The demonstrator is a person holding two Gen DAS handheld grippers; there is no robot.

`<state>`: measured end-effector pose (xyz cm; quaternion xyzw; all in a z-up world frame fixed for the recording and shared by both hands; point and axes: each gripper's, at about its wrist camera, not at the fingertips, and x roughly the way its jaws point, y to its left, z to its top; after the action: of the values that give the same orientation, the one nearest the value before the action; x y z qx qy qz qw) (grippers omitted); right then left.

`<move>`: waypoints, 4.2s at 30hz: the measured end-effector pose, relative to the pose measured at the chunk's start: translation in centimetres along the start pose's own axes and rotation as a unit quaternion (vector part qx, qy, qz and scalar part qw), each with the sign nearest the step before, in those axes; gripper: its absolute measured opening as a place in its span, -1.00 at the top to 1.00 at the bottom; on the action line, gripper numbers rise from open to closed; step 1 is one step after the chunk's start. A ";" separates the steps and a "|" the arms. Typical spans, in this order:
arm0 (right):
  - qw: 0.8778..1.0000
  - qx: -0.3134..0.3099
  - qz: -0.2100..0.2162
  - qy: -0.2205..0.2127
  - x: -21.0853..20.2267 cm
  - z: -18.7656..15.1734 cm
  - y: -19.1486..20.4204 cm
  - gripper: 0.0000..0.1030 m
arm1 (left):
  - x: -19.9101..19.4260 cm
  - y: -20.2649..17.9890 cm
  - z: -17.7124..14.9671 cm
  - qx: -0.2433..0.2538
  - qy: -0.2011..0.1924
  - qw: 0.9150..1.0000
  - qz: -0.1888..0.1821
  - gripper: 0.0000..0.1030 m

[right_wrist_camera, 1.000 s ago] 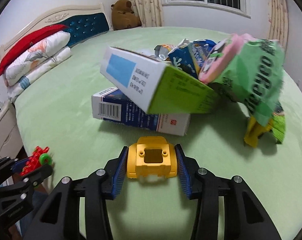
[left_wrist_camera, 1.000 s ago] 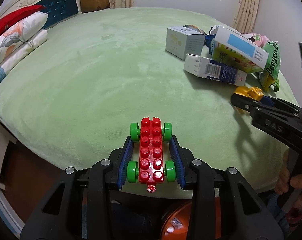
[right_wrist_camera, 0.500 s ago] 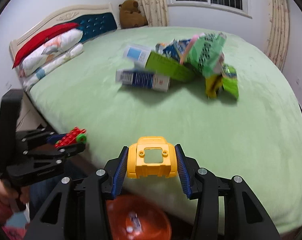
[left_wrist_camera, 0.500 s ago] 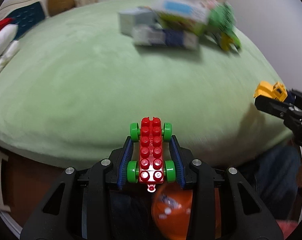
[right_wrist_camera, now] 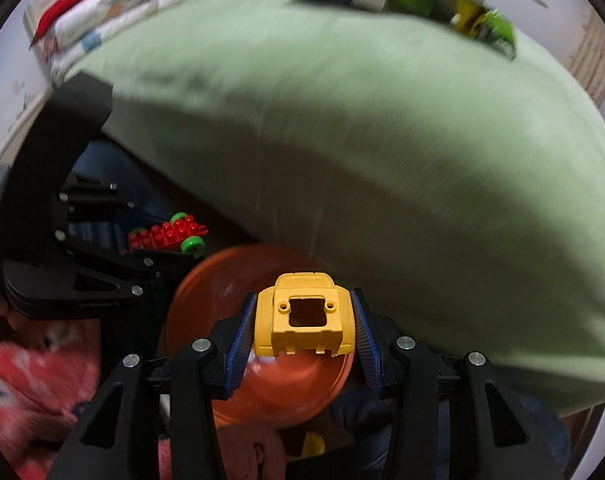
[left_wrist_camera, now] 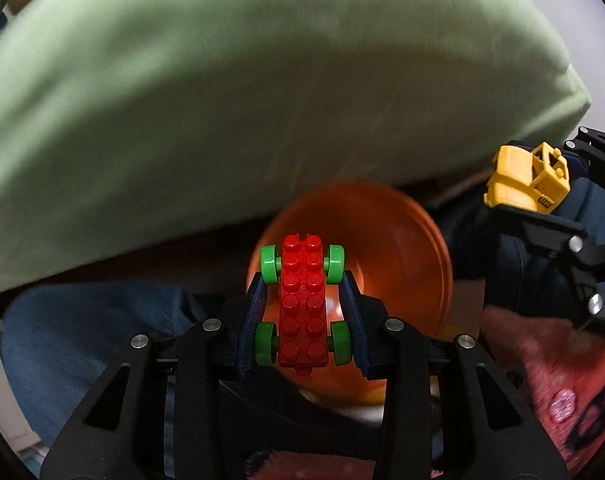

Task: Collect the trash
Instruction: 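Lower both tools into the orange bucket and open them, then grasp the white and yellow medicine boxes with the left tool, then grasp the pink panda snack bag with the right tool while the left tool holds the boxes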

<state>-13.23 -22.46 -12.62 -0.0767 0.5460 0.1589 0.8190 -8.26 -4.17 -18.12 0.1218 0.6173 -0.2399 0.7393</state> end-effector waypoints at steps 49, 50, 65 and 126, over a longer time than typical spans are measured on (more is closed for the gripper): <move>0.999 0.047 -0.022 -0.003 -0.7 1.2 -1.8 -0.46 | -0.9 0.9 2.5 -0.026 -0.021 0.999 0.008 -0.42; 0.999 0.049 -0.023 -0.004 -0.9 1.3 -1.8 -0.46 | -1.8 1.2 3.2 -0.030 -0.035 0.999 0.007 -0.42; 0.998 0.059 -0.019 -0.027 -2.8 1.6 -1.7 -0.46 | -13.5 5.8 16.3 -0.152 -0.215 0.958 -0.110 -0.53; 0.936 -0.176 -0.255 -0.167 -3.3 24.2 -3.0 -0.88 | -19.9 11.4 5.8 -0.230 -0.312 0.908 -0.158 0.44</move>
<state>7.69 -18.63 -0.23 -0.3283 0.3266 0.0492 0.8849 -0.02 6.89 1.09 -0.2315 0.4046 -0.2310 0.8540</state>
